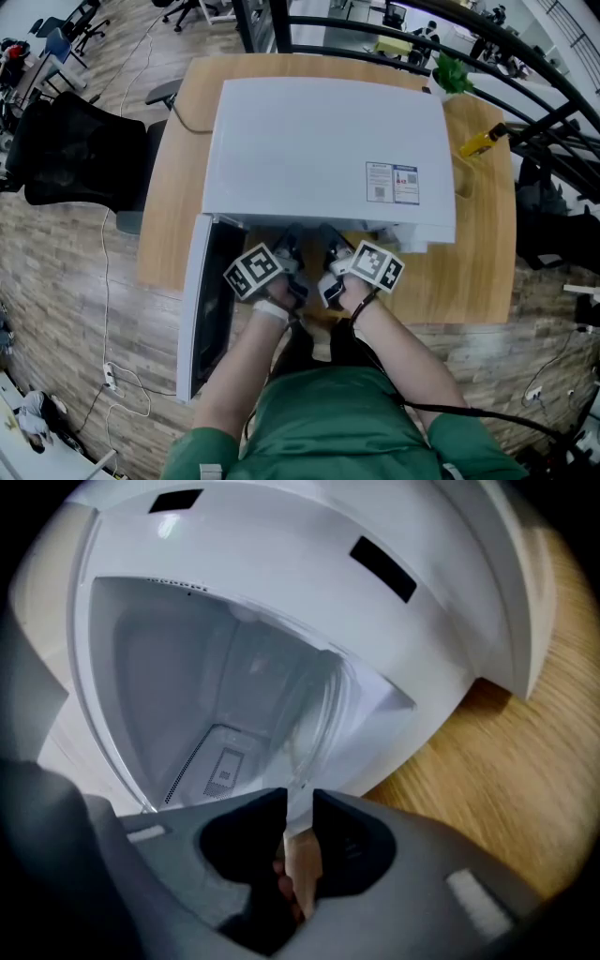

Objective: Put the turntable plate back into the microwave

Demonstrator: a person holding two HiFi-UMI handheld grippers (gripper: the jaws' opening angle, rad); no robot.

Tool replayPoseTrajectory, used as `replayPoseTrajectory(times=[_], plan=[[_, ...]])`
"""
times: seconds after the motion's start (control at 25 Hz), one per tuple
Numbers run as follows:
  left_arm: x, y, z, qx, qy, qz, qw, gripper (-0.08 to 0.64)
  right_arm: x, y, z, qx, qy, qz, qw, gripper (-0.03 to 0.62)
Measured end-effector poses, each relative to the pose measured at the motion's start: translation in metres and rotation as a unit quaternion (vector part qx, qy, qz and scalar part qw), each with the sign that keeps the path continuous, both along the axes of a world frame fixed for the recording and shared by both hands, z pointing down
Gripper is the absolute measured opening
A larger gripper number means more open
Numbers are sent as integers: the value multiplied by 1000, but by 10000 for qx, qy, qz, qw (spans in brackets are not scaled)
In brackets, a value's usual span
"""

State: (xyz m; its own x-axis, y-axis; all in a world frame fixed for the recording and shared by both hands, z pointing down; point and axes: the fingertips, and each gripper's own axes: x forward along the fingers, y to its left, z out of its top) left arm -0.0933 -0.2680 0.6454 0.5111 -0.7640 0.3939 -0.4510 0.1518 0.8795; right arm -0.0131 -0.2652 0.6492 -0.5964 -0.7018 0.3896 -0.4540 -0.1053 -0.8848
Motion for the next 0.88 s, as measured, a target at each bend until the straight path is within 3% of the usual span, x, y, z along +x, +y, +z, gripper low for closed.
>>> replayPoseTrajectory(times=[0.32, 0.6, 0.72, 0.88], plan=[[12, 26, -13, 257, -238, 415, 9985, 40, 0, 25, -16, 190, -33, -209, 9996, 92], [21, 65, -48, 737, -894, 1099, 9872, 38, 16, 58, -54, 888, 716, -963, 9888, 29], [15, 78, -70, 959, -1178, 1136, 9819, 38, 22, 71, -81, 1189, 788, -1075, 9839, 16], [10, 92, -101, 1162, -1265, 1058, 9794, 38, 29, 81, -118, 1469, 697, -1030, 9813, 11]])
